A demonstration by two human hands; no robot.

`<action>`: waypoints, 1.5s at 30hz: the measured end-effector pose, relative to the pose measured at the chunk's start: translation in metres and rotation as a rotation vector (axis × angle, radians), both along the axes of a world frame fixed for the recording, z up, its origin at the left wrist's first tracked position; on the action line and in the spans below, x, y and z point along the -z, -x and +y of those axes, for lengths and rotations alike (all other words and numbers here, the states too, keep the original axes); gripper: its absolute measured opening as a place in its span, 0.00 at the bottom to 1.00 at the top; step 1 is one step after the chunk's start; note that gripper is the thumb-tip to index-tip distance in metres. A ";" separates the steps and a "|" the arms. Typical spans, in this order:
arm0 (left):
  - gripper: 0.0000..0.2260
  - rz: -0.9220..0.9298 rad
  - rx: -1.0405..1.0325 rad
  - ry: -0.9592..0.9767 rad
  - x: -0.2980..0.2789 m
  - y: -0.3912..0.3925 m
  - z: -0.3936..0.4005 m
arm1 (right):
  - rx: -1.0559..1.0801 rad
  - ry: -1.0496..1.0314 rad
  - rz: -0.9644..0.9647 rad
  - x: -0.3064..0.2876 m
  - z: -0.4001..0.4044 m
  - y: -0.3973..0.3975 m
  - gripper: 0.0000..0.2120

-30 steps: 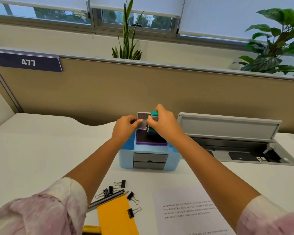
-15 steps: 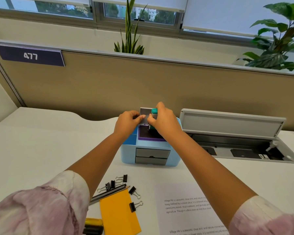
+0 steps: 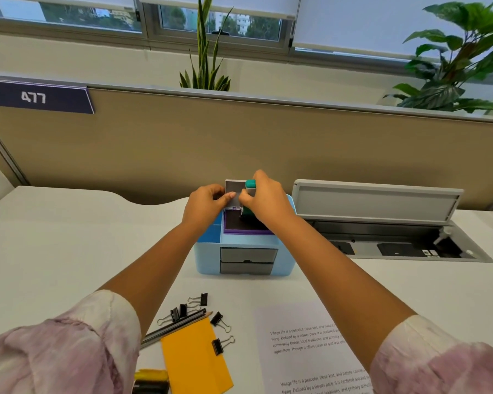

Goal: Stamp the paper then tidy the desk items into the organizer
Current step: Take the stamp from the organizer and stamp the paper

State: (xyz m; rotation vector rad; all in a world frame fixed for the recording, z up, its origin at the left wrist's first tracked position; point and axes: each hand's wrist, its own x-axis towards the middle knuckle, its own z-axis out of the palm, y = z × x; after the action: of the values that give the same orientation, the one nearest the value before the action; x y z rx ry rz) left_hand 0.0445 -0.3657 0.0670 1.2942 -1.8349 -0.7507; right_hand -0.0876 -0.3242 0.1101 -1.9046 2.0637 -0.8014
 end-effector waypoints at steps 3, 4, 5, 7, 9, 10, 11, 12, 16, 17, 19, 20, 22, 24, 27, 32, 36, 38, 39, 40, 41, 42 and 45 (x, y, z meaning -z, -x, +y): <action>0.18 0.070 -0.012 0.018 -0.006 0.001 0.003 | -0.030 -0.040 -0.010 -0.006 -0.001 0.000 0.11; 0.21 0.091 -0.021 0.016 -0.008 0.001 0.004 | -0.040 -0.048 0.001 -0.008 0.000 -0.001 0.10; 0.24 0.117 -0.041 0.010 -0.009 0.001 0.006 | -0.055 -0.049 0.028 -0.010 0.002 -0.001 0.10; 0.27 0.146 -0.081 -0.005 -0.011 0.002 0.007 | -0.105 0.016 0.041 -0.012 0.011 0.001 0.10; 0.25 0.099 -0.076 -0.003 -0.013 0.001 0.008 | -0.121 0.162 -0.110 -0.015 0.026 0.005 0.09; 0.24 0.063 -0.063 -0.002 -0.014 0.000 0.009 | -0.106 0.234 -0.207 -0.017 0.034 0.009 0.09; 0.23 0.032 -0.045 -0.003 -0.015 -0.001 0.009 | -0.082 0.292 -0.288 -0.019 0.043 0.013 0.09; 0.23 0.014 -0.028 -0.010 -0.016 -0.003 0.010 | -0.054 0.332 -0.353 -0.019 0.052 0.018 0.09; 0.26 -0.018 0.035 -0.008 -0.023 -0.010 0.019 | 0.035 0.342 -0.513 -0.012 0.092 0.041 0.11; 0.27 -0.037 0.039 0.012 -0.025 -0.011 0.024 | 0.055 0.323 -0.527 -0.008 0.101 0.045 0.12; 0.25 -0.062 0.027 0.033 -0.028 -0.013 0.033 | 0.094 0.280 -0.529 -0.002 0.120 0.051 0.12; 0.25 -0.065 0.022 0.036 -0.030 -0.014 0.039 | 0.106 0.264 -0.528 0.000 0.130 0.053 0.12; 0.23 -0.073 0.026 0.054 -0.033 -0.013 0.053 | 0.112 0.239 -0.526 0.006 0.149 0.056 0.10; 0.21 -0.079 0.037 0.082 -0.037 -0.012 0.072 | 0.114 0.212 -0.503 0.013 0.169 0.058 0.08; 0.20 -0.100 0.090 0.140 -0.038 -0.007 0.109 | 0.141 0.165 -0.473 0.022 0.200 0.061 0.06; 0.14 -0.188 0.163 0.204 -0.019 0.007 0.184 | 0.218 0.109 -0.436 0.033 0.249 0.071 0.05; 0.13 -0.315 0.330 0.269 0.010 0.018 0.245 | 0.237 0.093 -0.432 0.036 0.283 0.078 0.06; 0.14 -0.356 0.379 0.227 0.027 0.021 0.272 | 0.235 0.076 -0.428 0.038 0.300 0.079 0.07; 0.15 -0.385 0.401 0.205 0.036 0.022 0.283 | 0.236 0.069 -0.424 0.039 0.308 0.079 0.07; 0.16 -0.412 0.421 0.180 0.044 0.023 0.295 | 0.239 0.060 -0.423 0.041 0.319 0.080 0.07; 0.17 -0.432 0.429 0.149 0.051 0.024 0.304 | 0.240 0.054 -0.425 0.043 0.327 0.080 0.07; 0.17 -0.442 0.430 0.112 0.057 0.023 0.310 | 0.240 0.048 -0.426 0.046 0.333 0.081 0.07; 0.20 -0.457 0.420 0.002 0.073 0.024 0.330 | 0.266 0.010 -0.445 0.052 0.356 0.085 0.07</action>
State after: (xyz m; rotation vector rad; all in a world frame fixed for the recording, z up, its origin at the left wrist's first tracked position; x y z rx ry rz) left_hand 0.0207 -0.0357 -0.0055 1.1553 -2.5252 -0.7032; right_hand -0.1724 0.0314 0.0577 -1.3109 2.0401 -1.1723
